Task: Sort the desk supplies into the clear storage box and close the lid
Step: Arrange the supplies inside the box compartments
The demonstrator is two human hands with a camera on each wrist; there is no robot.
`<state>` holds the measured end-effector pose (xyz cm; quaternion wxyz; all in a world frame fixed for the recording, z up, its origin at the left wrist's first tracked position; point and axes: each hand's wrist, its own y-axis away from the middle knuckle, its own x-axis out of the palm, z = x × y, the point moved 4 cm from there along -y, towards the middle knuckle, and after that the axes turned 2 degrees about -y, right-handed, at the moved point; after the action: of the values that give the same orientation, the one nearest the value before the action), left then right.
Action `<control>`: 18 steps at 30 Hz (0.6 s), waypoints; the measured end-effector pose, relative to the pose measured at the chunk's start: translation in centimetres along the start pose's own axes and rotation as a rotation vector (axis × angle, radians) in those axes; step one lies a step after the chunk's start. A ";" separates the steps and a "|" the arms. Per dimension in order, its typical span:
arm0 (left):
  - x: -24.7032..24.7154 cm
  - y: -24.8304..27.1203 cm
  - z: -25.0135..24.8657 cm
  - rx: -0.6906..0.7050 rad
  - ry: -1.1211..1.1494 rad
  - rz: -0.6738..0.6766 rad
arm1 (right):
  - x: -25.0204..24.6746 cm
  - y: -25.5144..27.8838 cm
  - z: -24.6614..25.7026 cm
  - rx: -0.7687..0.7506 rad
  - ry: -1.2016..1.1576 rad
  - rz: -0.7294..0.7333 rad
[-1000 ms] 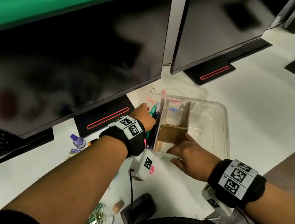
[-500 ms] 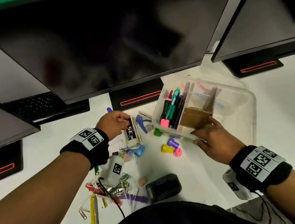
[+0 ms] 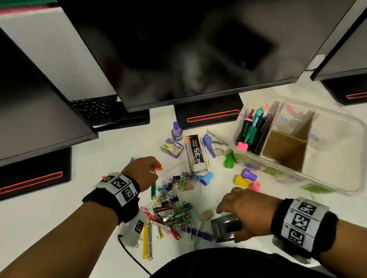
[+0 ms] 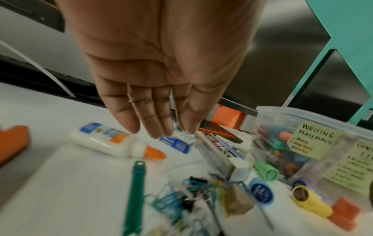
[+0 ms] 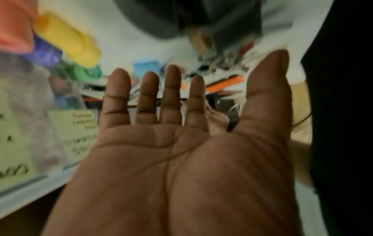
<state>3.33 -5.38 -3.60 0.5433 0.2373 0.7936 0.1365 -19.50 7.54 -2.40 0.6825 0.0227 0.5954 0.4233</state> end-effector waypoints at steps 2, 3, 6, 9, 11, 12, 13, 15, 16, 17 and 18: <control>-0.3 0.6 2.6 -0.071 -0.087 -0.023 | 1.4 -0.6 0.1 0.006 0.054 0.060; -0.6 1.0 3.9 -0.119 -0.120 -0.040 | 2.0 -0.7 0.1 0.013 0.069 0.079; -1.7 2.5 8.3 -0.274 -0.193 -0.084 | 2.8 -1.1 -0.1 0.039 0.020 0.055; -2.0 3.8 12.1 -0.420 -0.150 -0.076 | 2.8 -1.5 -0.4 0.079 -0.036 0.013; -1.6 4.2 13.4 -0.465 -0.100 -0.059 | 2.4 -2.0 -0.8 0.110 -0.051 -0.017; -1.3 4.2 13.6 -0.474 -0.071 -0.045 | 2.3 -2.2 -1.1 0.129 -0.061 -0.031; -0.8 4.3 13.5 -0.484 -0.039 -0.024 | 2.1 -2.5 -1.4 0.146 -0.074 -0.046; 0.0 4.2 12.6 -0.500 0.026 -0.003 | 1.9 -2.8 -1.9 0.196 -0.088 -0.078; 0.4 3.9 12.0 -0.504 0.045 -0.010 | 1.8 -2.9 -2.1 0.226 -0.089 -0.090; 0.6 3.6 11.3 -0.502 0.049 -0.022 | 1.6 -2.9 -2.3 0.255 -0.082 -0.100; 0.8 3.3 10.6 -0.493 0.036 -0.030 | 1.5 -2.9 -2.5 0.277 -0.072 -0.106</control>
<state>13.72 -2.57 -6.61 0.5727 0.0833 0.7493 0.3219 -20.09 5.46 -5.86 0.7152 0.1003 0.6236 0.2991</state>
